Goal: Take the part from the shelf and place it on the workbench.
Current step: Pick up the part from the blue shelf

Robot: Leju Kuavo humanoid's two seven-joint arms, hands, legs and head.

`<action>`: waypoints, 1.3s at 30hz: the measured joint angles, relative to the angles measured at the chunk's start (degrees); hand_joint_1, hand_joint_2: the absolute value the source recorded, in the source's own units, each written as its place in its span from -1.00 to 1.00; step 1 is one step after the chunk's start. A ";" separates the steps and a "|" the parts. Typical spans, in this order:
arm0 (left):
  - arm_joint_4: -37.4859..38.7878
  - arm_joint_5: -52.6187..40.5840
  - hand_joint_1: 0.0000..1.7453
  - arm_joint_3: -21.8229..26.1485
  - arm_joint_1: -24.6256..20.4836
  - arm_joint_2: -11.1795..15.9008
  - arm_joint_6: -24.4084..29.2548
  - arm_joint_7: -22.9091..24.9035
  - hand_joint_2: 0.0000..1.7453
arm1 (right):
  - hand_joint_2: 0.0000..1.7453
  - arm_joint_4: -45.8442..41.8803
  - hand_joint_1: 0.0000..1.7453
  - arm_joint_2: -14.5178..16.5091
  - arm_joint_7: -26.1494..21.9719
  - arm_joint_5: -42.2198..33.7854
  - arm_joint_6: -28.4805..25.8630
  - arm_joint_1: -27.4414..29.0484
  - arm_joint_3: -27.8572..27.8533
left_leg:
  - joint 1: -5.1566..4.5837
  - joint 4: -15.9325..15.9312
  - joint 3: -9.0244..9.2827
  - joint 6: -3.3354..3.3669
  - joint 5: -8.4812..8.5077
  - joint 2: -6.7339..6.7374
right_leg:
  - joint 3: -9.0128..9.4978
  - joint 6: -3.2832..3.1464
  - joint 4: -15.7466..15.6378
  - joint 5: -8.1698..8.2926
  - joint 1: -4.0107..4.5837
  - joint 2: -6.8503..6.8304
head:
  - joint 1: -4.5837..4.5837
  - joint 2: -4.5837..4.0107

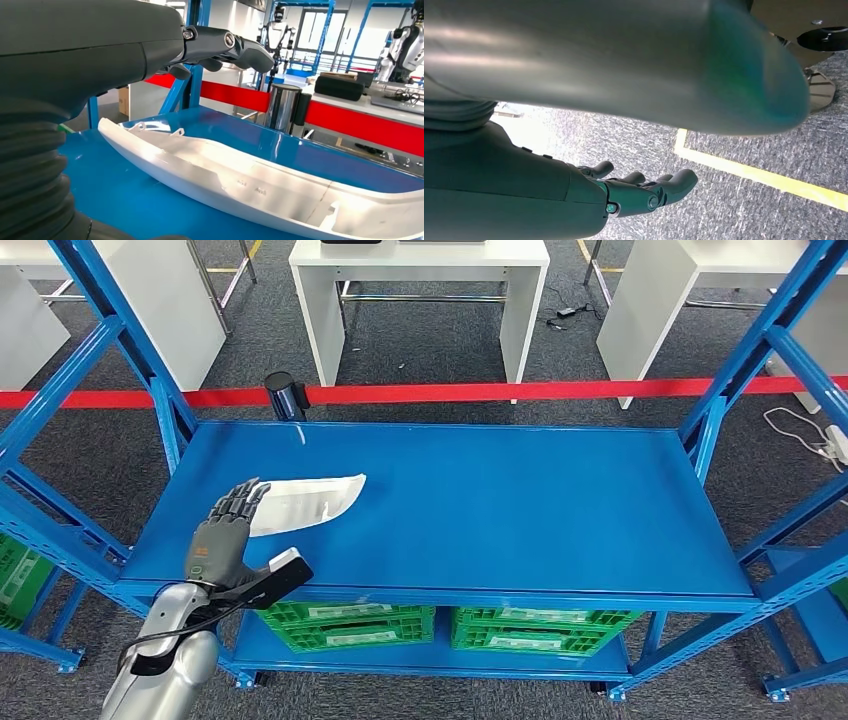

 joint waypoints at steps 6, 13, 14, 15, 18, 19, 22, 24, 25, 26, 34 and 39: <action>2.81 0.28 -1.00 -0.01 -1.11 -0.04 -0.01 0.34 1.00 | -1.00 0.00 -1.00 0.00 0.16 -0.07 0.02 0.02 -0.01 | 0.01 -0.01 0.01 0.00 0.00 0.00 | 0.01 0.00 0.00 0.00 0.02 0.00 | 0.00 0.00; 8.19 1.55 -1.00 0.05 -3.16 -0.02 0.53 0.07 1.00 | -1.00 0.00 -1.00 0.00 0.35 -0.07 -0.04 0.02 -0.06 | 0.01 -0.01 0.01 0.00 0.00 0.00 | 0.02 0.00 0.00 0.00 0.03 0.00 | 0.00 0.00; 9.00 1.69 -1.00 0.11 -3.44 -0.01 0.61 -0.02 1.00 | -1.00 0.00 -1.00 0.00 0.35 -0.07 -0.05 0.03 -0.09 | 0.01 -0.01 0.01 0.00 0.00 0.00 | 0.02 0.00 0.00 0.00 0.03 0.00 | 0.00 0.00; 9.77 1.85 -1.00 0.19 -3.70 0.01 0.66 -0.12 1.00 | -1.00 0.00 -1.00 0.00 0.36 -0.07 -0.07 0.03 -0.12 | 0.01 -0.01 0.01 0.00 0.00 0.00 | 0.02 0.00 0.00 0.00 0.03 0.00 | 0.00 0.00; 11.92 2.47 -0.50 0.65 -4.39 0.08 0.92 -0.39 1.00 | -1.00 0.00 -1.00 0.00 0.37 -0.02 -0.12 0.04 -0.26 | 0.01 -0.01 0.01 0.00 0.00 0.00 | 0.02 0.00 0.00 0.00 0.03 0.00 | -0.01 0.00; 12.63 2.65 0.00 0.84 -4.63 0.11 1.06 -0.54 1.00 | -1.00 0.00 -1.00 0.00 0.36 -0.01 -0.13 0.03 -0.31 | 0.01 -0.01 0.01 0.00 0.00 0.00 | 0.02 0.00 0.00 0.00 0.03 0.00 | -0.01 0.00; 14.98 3.20 1.00 1.56 -5.60 0.24 1.51 -1.32 1.00 | -1.00 0.00 -1.00 0.00 0.31 0.05 -0.13 0.03 -0.39 | 0.01 -0.01 0.01 0.00 0.00 -0.01 | 0.02 0.00 0.00 0.00 0.05 -0.01 | -0.01 0.00; 16.86 3.42 1.00 2.17 -6.42 0.42 1.84 -2.18 1.00 | -1.00 0.00 -1.00 0.00 0.19 0.14 -0.13 0.04 -0.43 | 0.01 -0.02 0.01 -0.01 0.01 0.00 | 0.03 0.00 0.00 0.00 0.05 -0.01 | -0.01 0.00; 17.83 3.43 1.00 2.51 -6.83 0.56 1.99 -2.66 1.00 | -1.00 0.00 -1.00 0.00 0.08 0.22 -0.13 0.04 -0.44 | 0.02 -0.02 0.01 -0.01 0.01 0.00 | 0.03 0.00 0.00 0.00 0.05 -0.01 | -0.02 0.00; 18.77 3.45 1.00 2.86 -7.18 0.69 2.12 -3.14 1.00 | -1.00 0.00 -1.00 0.00 -0.04 0.30 -0.13 0.04 -0.46 | 0.02 -0.02 0.01 -0.02 0.01 0.00 | 0.03 0.00 0.00 0.00 0.06 -0.01 | -0.02 0.00; 22.17 3.62 1.00 4.07 -8.76 1.22 2.57 -4.16 1.00 | -1.00 0.00 -1.00 0.00 -0.33 0.44 -0.13 0.03 -0.47 | 0.01 -0.04 0.03 -0.03 0.02 -0.01 | 0.06 0.00 0.00 0.00 0.05 -0.01 | -0.01 0.00; 22.63 3.69 1.00 4.38 -9.80 1.34 2.75 -4.24 1.00 | -1.00 0.00 -1.00 0.00 -0.35 0.44 -0.13 0.03 -0.47 | 0.01 -0.07 0.16 -0.03 0.02 -0.01 | 0.17 0.00 0.00 0.00 0.05 -0.01 | 0.00 0.00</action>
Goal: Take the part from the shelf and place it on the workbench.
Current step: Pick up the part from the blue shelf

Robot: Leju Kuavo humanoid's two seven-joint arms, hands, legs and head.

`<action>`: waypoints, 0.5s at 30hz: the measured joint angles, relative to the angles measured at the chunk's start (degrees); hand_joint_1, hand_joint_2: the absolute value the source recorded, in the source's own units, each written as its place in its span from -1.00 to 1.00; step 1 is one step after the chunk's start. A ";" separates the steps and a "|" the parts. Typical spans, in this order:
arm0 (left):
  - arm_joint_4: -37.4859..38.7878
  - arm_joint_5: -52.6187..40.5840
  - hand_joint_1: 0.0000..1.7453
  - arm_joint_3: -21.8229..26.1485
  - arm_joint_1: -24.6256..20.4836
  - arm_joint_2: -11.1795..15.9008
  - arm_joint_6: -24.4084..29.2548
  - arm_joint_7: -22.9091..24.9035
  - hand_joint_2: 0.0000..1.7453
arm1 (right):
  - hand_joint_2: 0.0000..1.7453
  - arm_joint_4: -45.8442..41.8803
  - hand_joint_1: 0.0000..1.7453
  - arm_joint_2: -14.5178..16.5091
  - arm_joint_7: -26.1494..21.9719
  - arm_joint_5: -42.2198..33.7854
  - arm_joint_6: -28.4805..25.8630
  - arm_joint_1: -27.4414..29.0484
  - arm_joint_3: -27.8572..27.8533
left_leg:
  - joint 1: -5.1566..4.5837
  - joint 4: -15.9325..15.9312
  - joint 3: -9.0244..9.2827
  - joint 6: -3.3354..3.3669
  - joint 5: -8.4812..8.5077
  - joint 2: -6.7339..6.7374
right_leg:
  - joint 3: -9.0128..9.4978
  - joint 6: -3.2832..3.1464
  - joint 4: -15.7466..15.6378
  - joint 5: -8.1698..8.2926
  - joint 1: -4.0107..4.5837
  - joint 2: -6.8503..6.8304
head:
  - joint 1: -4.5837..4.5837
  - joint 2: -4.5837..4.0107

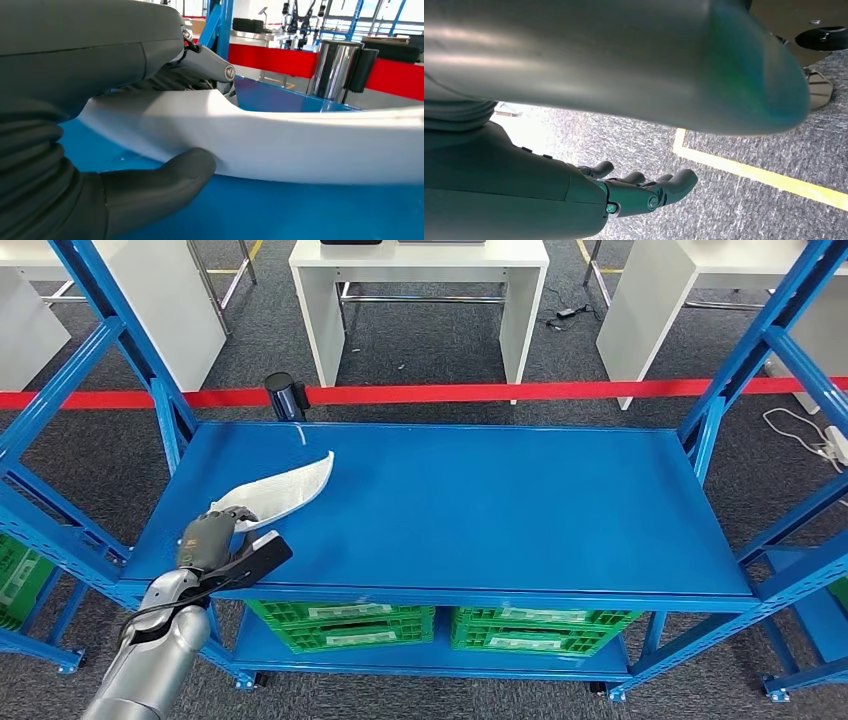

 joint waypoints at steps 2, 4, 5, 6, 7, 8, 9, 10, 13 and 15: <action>0.14 -0.03 1.00 0.05 -0.18 0.01 0.00 -0.08 1.00 | -1.00 0.00 -1.00 0.00 -0.07 0.03 0.00 0.00 -0.02 | 0.00 -0.02 0.07 0.00 0.00 0.00 | 0.06 0.00 0.00 0.00 0.00 0.00 | 0.00 0.00; 0.23 -0.21 1.00 0.10 -0.23 0.01 -0.01 -0.27 1.00 | -1.00 0.00 -1.00 0.00 -0.17 0.13 0.00 0.00 -0.07 | 0.00 -0.04 0.13 0.00 0.00 0.00 | 0.10 0.00 0.00 0.00 0.00 0.00 | 0.00 0.00; 0.25 -0.32 1.00 0.13 -0.23 0.01 0.00 -0.42 1.00 | -1.00 0.00 -1.00 0.00 -0.19 0.20 -0.02 0.00 -0.14 | 0.00 -0.04 0.15 0.00 0.00 0.00 | 0.12 0.00 0.00 0.00 0.00 0.00 | -0.01 0.00; 0.25 -0.40 1.00 0.18 -0.23 0.01 -0.01 -0.54 1.00 | -1.00 0.00 -1.00 0.00 -0.21 0.27 -0.05 0.00 -0.24 | 0.00 -0.05 0.17 0.00 0.00 0.00 | 0.13 0.00 0.00 0.00 0.00 0.00 | -0.01 0.00; 0.25 -0.45 1.00 0.24 -0.23 0.01 -0.02 -0.65 1.00 | -1.00 0.00 -1.00 0.00 -0.24 0.31 -0.10 0.00 -0.34 | 0.00 -0.06 0.18 -0.01 0.00 0.00 | 0.14 0.00 -0.01 0.00 0.00 0.00 | -0.01 0.00; 0.25 -0.56 1.00 0.30 -0.23 0.01 -0.02 -0.71 1.00 | -1.00 0.00 -1.00 0.00 -0.28 0.34 -0.16 0.00 -0.46 | 0.00 -0.06 0.19 -0.01 0.01 0.00 | 0.14 0.00 -0.01 0.00 0.00 0.00 | -0.01 0.00; 0.23 -0.72 1.00 0.36 -0.23 0.01 -0.02 -0.74 1.00 | -1.00 0.00 -1.00 0.00 -0.33 0.40 -0.21 0.00 -0.56 | 0.00 -0.07 0.19 -0.01 0.01 0.00 | 0.14 0.00 -0.01 0.00 0.00 0.00 | 0.00 0.00; 0.22 -0.98 1.00 0.40 -0.22 0.01 0.06 -0.75 1.00 | -1.00 0.00 -1.00 0.00 -0.40 0.46 -0.26 0.00 -0.65 | 0.00 -0.07 0.20 -0.01 0.01 0.00 | 0.15 -0.01 -0.01 0.00 0.00 0.00 | 0.00 0.00; 0.08 -1.72 1.00 0.45 -0.09 0.01 0.78 -0.71 1.00 | -1.00 0.00 -1.00 0.00 -0.72 0.66 -0.42 0.00 -0.87 | 0.00 -0.08 0.20 -0.01 0.01 0.00 | 0.15 -0.01 -0.01 0.00 0.00 0.00 | -0.01 0.00; -0.27 -2.10 1.00 0.52 0.14 0.01 1.29 -0.68 1.00 | -1.00 0.00 -1.00 0.00 -0.89 0.75 -0.48 0.00 -0.92 | 0.00 -0.08 0.20 -0.01 0.01 0.00 | 0.15 -0.01 -0.01 -0.01 0.00 0.00 | 0.00 0.00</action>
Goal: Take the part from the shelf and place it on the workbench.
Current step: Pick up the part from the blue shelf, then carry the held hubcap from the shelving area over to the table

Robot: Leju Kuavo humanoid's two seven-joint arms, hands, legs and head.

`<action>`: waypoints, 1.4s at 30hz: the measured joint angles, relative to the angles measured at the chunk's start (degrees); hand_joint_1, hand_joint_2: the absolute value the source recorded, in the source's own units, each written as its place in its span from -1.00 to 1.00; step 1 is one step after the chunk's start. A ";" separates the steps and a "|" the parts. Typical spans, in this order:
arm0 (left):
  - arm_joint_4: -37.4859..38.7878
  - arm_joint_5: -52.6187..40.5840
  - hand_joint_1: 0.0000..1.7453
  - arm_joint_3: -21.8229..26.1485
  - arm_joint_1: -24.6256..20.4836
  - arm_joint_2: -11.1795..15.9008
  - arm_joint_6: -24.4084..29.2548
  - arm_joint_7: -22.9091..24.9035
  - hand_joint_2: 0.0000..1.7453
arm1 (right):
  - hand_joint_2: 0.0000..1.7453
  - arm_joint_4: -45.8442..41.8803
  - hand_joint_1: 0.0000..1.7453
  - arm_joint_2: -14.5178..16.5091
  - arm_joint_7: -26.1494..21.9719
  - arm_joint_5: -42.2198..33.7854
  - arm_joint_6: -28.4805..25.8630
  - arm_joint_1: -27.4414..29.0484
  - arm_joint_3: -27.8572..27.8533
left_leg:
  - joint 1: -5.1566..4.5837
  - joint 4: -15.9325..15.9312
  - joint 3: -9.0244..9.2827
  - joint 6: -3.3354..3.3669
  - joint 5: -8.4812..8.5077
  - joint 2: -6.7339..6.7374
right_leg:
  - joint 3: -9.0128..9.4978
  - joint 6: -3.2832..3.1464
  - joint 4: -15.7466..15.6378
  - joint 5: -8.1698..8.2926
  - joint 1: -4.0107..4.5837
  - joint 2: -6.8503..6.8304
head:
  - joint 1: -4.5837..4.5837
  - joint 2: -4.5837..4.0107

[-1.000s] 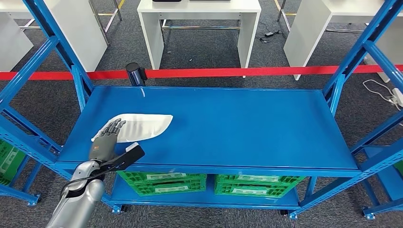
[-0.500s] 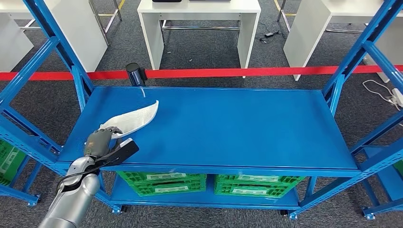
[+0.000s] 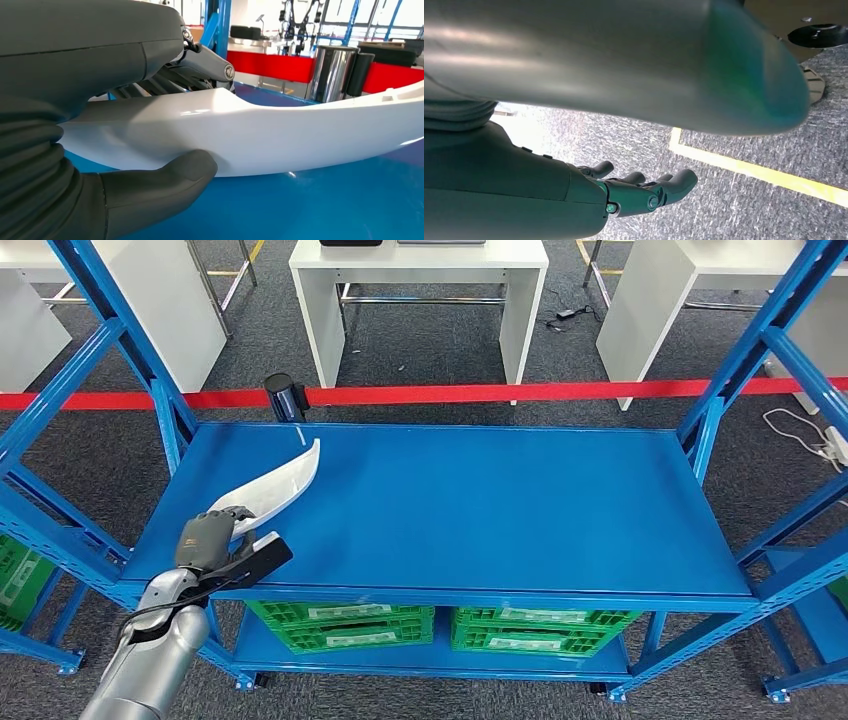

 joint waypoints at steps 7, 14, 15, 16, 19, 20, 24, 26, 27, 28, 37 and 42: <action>-3.30 -1.20 1.00 0.43 1.77 -0.08 1.86 -0.12 1.00 | -1.00 0.00 -1.00 0.00 -0.15 0.66 -0.20 -0.01 -0.04 | 0.00 0.00 -0.01 0.00 0.00 0.00 | -0.01 -0.02 0.00 -0.01 0.00 0.00 | 0.00 0.00; -21.85 8.79 1.00 -0.21 8.99 -2.52 -0.69 -5.67 1.00 | -1.00 0.00 -1.00 0.00 -0.21 1.64 -0.11 -0.02 -0.04 | 0.00 0.00 -0.07 0.01 -0.02 0.01 | -0.06 -0.03 -0.08 -0.02 -0.02 0.04 | -0.01 0.00; -25.09 13.53 1.00 -0.79 9.93 -2.99 -2.64 -7.44 1.00 | -1.00 0.00 -1.00 0.00 -0.24 1.70 -0.11 -0.02 -0.05 | 0.00 0.00 -0.07 0.02 -0.02 0.01 | -0.06 -0.03 -0.10 -0.02 -0.02 0.04 | -0.01 0.00; -28.19 19.67 1.00 -1.53 10.77 -3.48 -5.41 -9.53 1.00 | -1.00 0.00 -1.00 0.00 -0.24 1.86 -0.10 -0.02 -0.05 | -0.01 0.00 -0.08 0.02 -0.03 0.01 | -0.06 -0.03 -0.11 -0.02 -0.03 0.04 | -0.01 0.00; -37.04 38.98 1.00 -4.38 12.79 -4.55 -16.26 -15.80 1.00 | -1.00 0.00 -1.00 -0.03 -0.10 2.69 0.06 -0.01 -0.07 | -0.01 0.00 -0.08 0.03 -0.04 0.01 | -0.05 -0.02 -0.15 -0.02 -0.02 0.03 | -0.01 0.00; -39.56 43.22 1.00 -5.44 13.32 -4.72 -19.40 -17.18 1.00 | -1.00 0.00 -1.00 -0.06 -0.04 2.89 0.19 -0.01 -0.07 | -0.01 0.00 -0.08 0.03 -0.04 0.01 | -0.04 -0.02 -0.15 -0.02 -0.02 0.03 | -0.01 0.00; -47.63 50.90 1.00 -9.86 15.23 -4.97 -27.64 -20.25 1.00 | -1.00 0.00 -1.00 -0.20 0.08 3.65 0.59 -0.03 -0.07 | -0.08 0.05 -0.08 0.10 -0.10 0.01 | -0.03 0.05 -0.21 0.01 -0.11 0.02 | -0.01 0.00; -50.44 52.80 1.00 -12.02 15.86 -4.82 -30.19 -21.54 1.00 | -1.00 0.00 -1.00 -0.24 0.31 4.15 0.68 -0.06 -0.07 | -0.23 0.14 -0.09 0.28 -0.24 0.01 | 0.00 0.24 -0.32 0.01 -0.29 0.00 | -0.02 0.00; -51.56 53.81 1.00 -13.03 16.04 -4.74 -31.21 -22.11 1.00 | -1.00 0.00 -1.00 -0.26 0.45 4.39 0.72 -0.09 -0.07 | -0.32 0.17 -0.10 0.40 -0.32 0.01 | 0.02 0.35 -0.37 -0.01 -0.38 0.00 | -0.03 0.00; -52.55 54.73 1.00 -13.96 16.12 -4.68 -32.03 -22.60 1.00 | -1.00 0.00 -1.00 -0.27 0.59 4.58 0.76 -0.14 -0.06 | -0.35 0.18 -0.10 0.48 -0.30 0.00 | 0.04 0.46 -0.38 0.02 -0.42 0.00 | -0.03 0.00; -56.17 58.25 1.00 -18.43 15.50 -4.82 -33.47 -22.76 1.00 | -1.00 0.00 -1.00 -0.55 1.38 5.08 1.25 -0.70 -0.04 | 0.45 -1.72 0.29 1.58 1.01 0.47 | -7.38 1.98 14.57 -6.91 -1.00 -0.06 | 0.62 0.00; -56.50 58.25 1.00 -18.85 15.50 -5.16 -32.87 -21.85 1.00 | -1.00 0.00 -1.00 -0.76 1.86 4.92 1.43 -0.76 -0.05 | 1.04 -0.38 -0.61 -0.05 1.03 0.36 | -2.54 2.65 3.21 0.86 -1.78 0.10 | 0.89 0.00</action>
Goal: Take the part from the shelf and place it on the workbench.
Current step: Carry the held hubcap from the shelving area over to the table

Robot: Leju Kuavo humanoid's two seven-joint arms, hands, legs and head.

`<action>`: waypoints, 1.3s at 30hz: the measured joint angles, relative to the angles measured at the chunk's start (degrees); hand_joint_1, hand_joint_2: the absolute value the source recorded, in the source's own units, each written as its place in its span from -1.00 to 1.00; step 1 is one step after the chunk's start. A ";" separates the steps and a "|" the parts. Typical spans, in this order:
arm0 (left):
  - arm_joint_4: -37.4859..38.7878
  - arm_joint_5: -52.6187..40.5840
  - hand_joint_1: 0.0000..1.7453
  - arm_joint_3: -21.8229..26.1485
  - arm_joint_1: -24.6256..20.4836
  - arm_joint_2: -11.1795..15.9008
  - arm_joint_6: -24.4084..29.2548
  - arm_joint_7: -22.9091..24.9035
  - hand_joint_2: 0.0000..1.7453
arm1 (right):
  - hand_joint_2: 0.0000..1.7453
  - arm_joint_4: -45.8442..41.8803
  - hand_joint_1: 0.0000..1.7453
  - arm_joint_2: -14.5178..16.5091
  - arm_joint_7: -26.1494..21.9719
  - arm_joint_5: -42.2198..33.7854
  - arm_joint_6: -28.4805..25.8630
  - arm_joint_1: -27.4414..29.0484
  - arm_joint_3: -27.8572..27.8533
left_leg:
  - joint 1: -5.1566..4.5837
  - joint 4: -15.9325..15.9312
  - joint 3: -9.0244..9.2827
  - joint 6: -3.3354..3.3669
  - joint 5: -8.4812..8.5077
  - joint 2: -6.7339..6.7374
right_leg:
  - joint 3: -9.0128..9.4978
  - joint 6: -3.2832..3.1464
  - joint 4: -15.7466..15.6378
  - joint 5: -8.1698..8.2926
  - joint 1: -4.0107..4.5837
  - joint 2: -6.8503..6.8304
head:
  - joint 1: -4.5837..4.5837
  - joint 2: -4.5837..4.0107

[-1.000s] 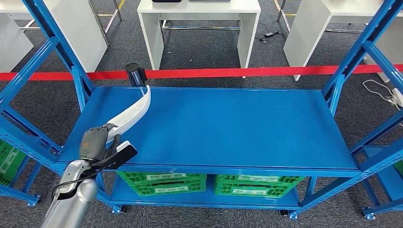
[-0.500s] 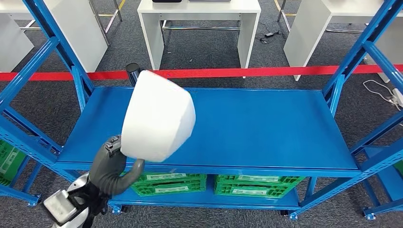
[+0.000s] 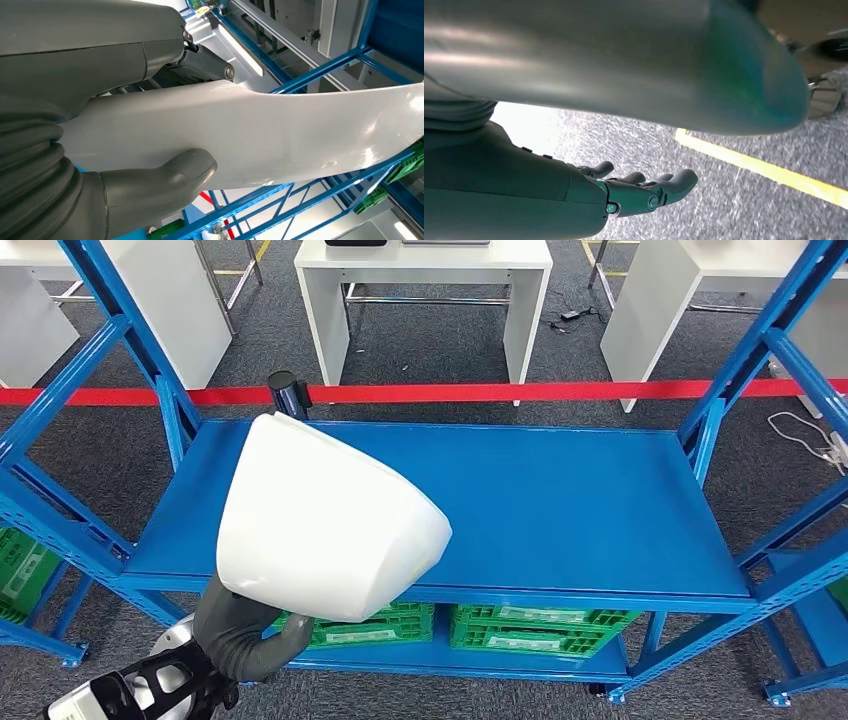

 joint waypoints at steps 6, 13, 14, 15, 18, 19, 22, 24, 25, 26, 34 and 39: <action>-0.27 0.10 1.00 -0.12 0.03 0.03 0.47 -0.39 1.00 | -1.00 0.00 -1.00 -0.57 -0.48 -0.85 -0.54 -0.05 -0.17 | 0.12 2.06 -1.66 -2.43 -1.12 -0.23 | -1.22 -3.40 -1.46 1.36 0.26 0.20 | -0.26 0.00; 0.27 0.14 1.00 -0.13 0.33 0.32 1.48 -1.91 1.00 | -1.00 0.00 -1.00 -1.13 -1.99 -1.39 0.71 -0.02 -0.49 | -0.27 11.14 -1.52 -1.64 -7.35 -0.20 | -4.73 -4.25 -1.38 4.17 1.40 -0.20 | -0.93 0.00; 0.25 0.13 1.00 -0.13 0.39 0.39 1.64 -2.08 1.00 | -1.00 0.00 -1.00 -1.18 -2.25 -1.48 0.95 -0.04 -0.54 | -0.53 6.62 1.42 -1.05 -6.42 -0.20 | -4.99 -4.19 -1.38 4.49 1.51 -0.19 | -0.93 0.00; 0.20 0.09 1.00 -0.13 0.51 0.47 1.77 -2.21 1.00 | -1.00 0.00 -1.00 -1.22 -2.51 -1.62 1.21 -0.04 -0.64 | -0.84 2.91 3.89 -0.62 -5.56 -0.15 | -5.14 -4.01 -1.44 4.83 1.57 -0.18 | -0.87 0.00; -0.02 0.05 1.00 -0.02 1.21 0.80 1.96 -2.43 1.00 | -1.00 0.00 -1.00 -1.35 -3.07 -1.97 1.52 -0.07 -1.17 | -1.68 -0.72 5.70 0.06 -4.51 -0.04 | -5.26 -2.90 -1.76 5.83 1.22 -0.26 | -0.88 0.00; -0.09 0.10 1.00 0.06 1.52 0.92 1.95 -2.48 1.00 | -1.00 0.01 -1.00 -1.41 -3.18 -2.01 1.50 -0.06 -1.33 | -1.63 -1.18 5.46 0.38 -4.07 -0.01 | -5.31 -2.50 -1.83 6.09 1.12 -0.29 | -0.97 0.00; -0.17 0.17 1.00 0.22 2.44 1.10 1.62 -2.56 1.00 | -1.00 0.01 -1.00 -1.62 -3.80 -1.95 1.15 0.06 -1.65 | -1.16 -2.26 4.49 1.41 -2.32 0.26 | -6.55 -1.62 1.27 2.48 1.08 -0.24 | -0.70 0.00; -0.14 0.16 1.00 0.25 3.10 1.13 1.29 -2.57 1.00 | -1.00 0.00 -1.00 -1.81 -4.96 -1.81 0.46 0.08 -1.79 | -1.18 -2.19 3.08 1.72 -1.21 0.36 | -8.51 -1.15 7.82 -2.85 1.00 -0.23 | -0.37 0.00; -0.09 0.15 1.00 0.26 3.34 1.14 1.18 -2.57 1.00 | -1.00 0.00 -1.00 -1.92 -5.79 -1.62 -0.03 0.11 -1.82 | -1.19 -2.02 2.26 1.73 -0.66 0.40 | -9.15 -0.93 10.87 -4.38 0.96 -0.23 | -0.28 0.00; -0.03 0.11 1.00 0.28 3.47 1.14 1.13 -2.56 1.00 | -1.00 0.00 -1.00 -2.04 -6.68 -1.33 -0.56 0.12 -1.83 | -1.18 -1.78 1.40 1.69 -0.15 0.44 | -9.09 -0.77 12.55 -4.61 0.92 -0.23 | -0.24 0.00; -0.16 -0.44 1.00 0.68 3.20 1.39 1.64 -2.62 1.00 | -1.00 -0.03 -1.00 -2.33 -13.09 0.50 -4.59 -0.12 -1.81 | -1.08 0.37 -2.56 -0.51 2.74 0.53 | 1.90 -2.71 -2.16 -0.57 1.26 -0.10 | -0.14 0.00; 0.18 -0.58 1.00 0.64 2.43 1.83 1.67 -2.59 1.00 | -1.00 -0.02 -1.00 -2.34 -12.73 -1.64 -3.07 -0.26 -2.26 | -0.67 8.98 -5.48 -1.90 -6.36 0.32 | -1.53 -4.23 -2.48 2.50 0.97 -0.53 | -0.65 0.00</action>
